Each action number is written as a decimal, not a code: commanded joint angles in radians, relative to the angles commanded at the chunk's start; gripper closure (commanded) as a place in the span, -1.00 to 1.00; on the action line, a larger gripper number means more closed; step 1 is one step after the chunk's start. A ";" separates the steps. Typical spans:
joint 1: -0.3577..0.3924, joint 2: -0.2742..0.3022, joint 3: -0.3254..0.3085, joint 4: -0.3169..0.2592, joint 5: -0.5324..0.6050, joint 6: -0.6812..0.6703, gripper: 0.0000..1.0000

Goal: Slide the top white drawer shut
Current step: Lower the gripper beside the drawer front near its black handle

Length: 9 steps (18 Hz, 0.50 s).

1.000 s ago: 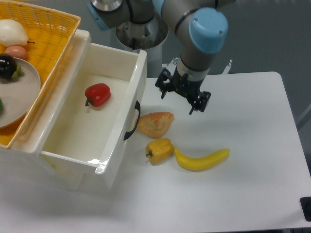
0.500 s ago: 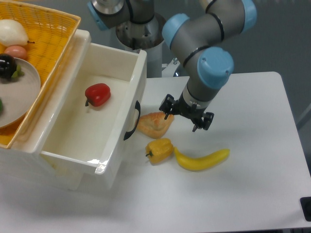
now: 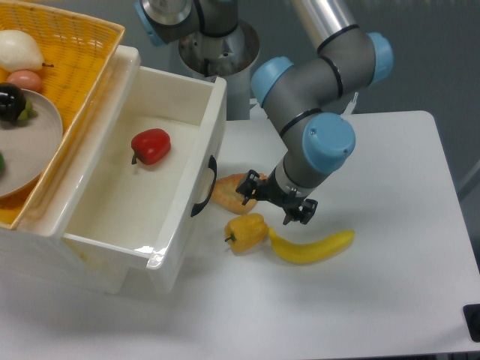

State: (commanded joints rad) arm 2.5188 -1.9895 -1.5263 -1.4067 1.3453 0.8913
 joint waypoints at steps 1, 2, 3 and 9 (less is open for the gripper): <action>-0.005 -0.002 -0.003 0.000 0.000 -0.009 -1.00; -0.012 -0.005 -0.003 0.000 0.000 -0.018 -1.00; -0.014 -0.006 -0.005 0.000 0.000 -0.021 -1.00; -0.029 -0.015 -0.011 -0.003 0.002 -0.022 -1.00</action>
State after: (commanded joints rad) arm 2.4897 -2.0049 -1.5370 -1.4097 1.3468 0.8698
